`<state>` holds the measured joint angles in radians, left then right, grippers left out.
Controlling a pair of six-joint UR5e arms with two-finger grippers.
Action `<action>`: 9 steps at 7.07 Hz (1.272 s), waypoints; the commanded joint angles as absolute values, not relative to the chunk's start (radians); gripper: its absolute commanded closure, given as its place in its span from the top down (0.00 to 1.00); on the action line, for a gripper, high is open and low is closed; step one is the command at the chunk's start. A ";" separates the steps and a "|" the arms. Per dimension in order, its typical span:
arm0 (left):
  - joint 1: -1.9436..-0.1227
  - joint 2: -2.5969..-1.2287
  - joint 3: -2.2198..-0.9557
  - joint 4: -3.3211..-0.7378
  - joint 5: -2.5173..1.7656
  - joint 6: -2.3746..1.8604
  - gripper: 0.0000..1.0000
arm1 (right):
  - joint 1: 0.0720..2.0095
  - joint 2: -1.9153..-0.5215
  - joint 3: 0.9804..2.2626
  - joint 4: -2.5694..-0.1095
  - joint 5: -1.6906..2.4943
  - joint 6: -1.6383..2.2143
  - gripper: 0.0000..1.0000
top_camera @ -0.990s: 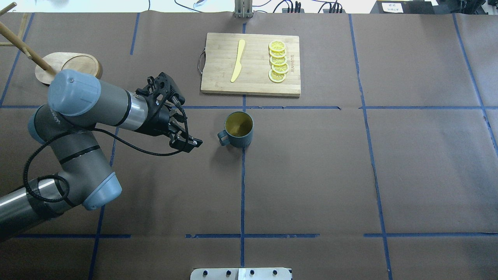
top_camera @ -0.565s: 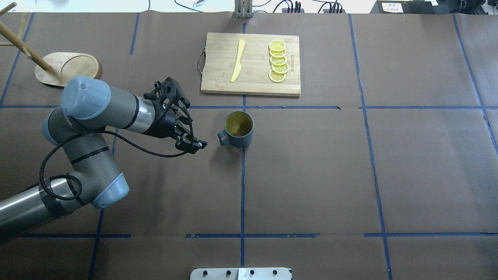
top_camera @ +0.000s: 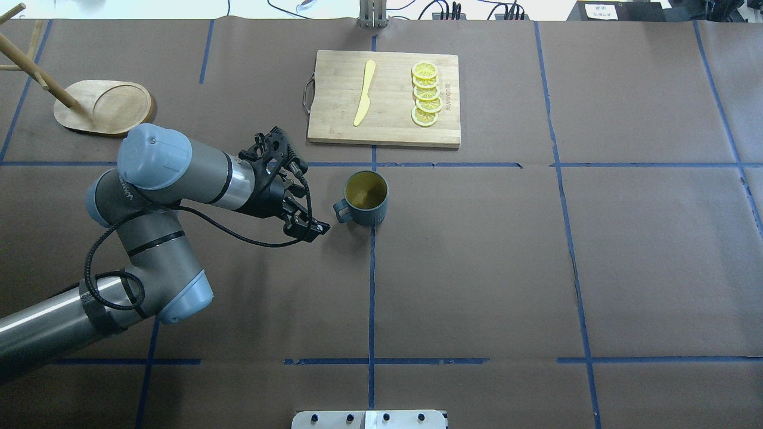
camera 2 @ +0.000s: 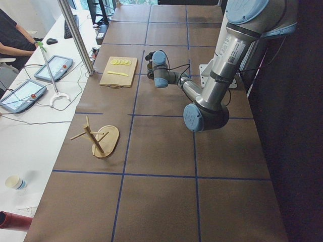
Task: Hang cup on storage rack
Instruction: 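Lower the left gripper onto the teal mug rim and grasp it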
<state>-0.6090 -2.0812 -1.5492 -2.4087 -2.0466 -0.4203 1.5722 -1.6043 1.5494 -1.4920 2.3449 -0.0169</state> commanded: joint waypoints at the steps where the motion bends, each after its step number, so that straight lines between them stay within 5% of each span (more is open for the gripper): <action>1: -0.585 -2.137 -1.488 -2.408 -2.001 -0.419 1.00 | 1.572 -1.606 1.555 -1.489 2.350 -0.002 1.00; 9: -0.578 -2.174 -1.407 -2.416 -1.993 -0.408 0.86 | 1.572 -1.601 1.562 -1.489 2.350 -0.002 1.00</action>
<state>-0.5806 -2.1685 -1.4108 -2.4159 -1.9926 -0.4068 1.5723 -1.6015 1.5615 -1.4888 2.3505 -0.0015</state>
